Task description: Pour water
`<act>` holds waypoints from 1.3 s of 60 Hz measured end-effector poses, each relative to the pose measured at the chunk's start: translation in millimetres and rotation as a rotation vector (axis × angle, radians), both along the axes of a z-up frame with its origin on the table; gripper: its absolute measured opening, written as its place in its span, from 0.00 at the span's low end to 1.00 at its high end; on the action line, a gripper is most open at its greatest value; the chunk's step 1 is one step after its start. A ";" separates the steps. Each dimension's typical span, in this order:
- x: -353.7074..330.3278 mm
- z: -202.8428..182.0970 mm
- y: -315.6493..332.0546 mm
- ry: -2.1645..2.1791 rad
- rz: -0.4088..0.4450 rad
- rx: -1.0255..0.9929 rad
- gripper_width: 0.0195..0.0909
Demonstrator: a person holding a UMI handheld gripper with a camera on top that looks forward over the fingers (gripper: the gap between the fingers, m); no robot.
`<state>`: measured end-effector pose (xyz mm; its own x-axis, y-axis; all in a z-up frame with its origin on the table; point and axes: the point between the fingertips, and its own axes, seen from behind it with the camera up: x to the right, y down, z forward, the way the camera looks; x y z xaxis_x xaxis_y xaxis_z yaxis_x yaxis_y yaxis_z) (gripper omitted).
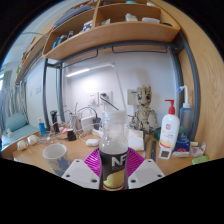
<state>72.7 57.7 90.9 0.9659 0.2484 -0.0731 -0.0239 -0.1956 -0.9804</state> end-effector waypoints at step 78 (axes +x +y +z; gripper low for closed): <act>10.4 2.6 -164.8 -0.026 -0.255 -0.007 0.87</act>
<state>83.2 -107.0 93.5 0.9988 -0.0043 -0.0482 -0.0482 -0.1934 -0.9799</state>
